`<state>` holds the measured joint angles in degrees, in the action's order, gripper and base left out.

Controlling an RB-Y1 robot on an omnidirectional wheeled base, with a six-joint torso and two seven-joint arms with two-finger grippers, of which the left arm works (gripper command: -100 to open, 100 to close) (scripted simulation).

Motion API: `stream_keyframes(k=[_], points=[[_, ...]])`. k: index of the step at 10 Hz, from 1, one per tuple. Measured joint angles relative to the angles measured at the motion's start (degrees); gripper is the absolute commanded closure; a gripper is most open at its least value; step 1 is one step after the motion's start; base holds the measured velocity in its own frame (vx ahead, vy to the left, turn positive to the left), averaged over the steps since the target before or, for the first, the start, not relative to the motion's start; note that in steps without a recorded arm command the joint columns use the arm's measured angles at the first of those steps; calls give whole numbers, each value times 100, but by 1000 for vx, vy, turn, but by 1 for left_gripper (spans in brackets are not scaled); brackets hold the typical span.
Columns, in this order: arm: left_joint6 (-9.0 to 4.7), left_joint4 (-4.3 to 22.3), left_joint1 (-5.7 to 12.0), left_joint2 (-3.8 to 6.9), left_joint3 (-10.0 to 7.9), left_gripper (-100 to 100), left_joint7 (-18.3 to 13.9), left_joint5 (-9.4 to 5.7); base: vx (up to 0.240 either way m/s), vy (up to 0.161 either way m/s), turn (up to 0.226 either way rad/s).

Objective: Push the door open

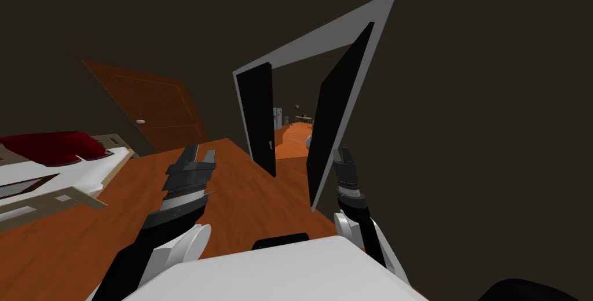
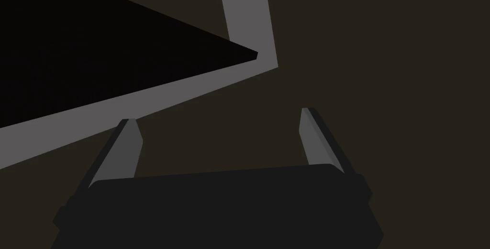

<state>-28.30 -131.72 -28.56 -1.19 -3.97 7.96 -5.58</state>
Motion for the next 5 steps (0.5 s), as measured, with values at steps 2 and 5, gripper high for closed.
stream_keyframes(k=[2,5], points=[[-21,208,87,61,-1,-100,6,3,74,96,-100],[-123,634,235,163,-17,-100,-5,3,73,113,-142]])
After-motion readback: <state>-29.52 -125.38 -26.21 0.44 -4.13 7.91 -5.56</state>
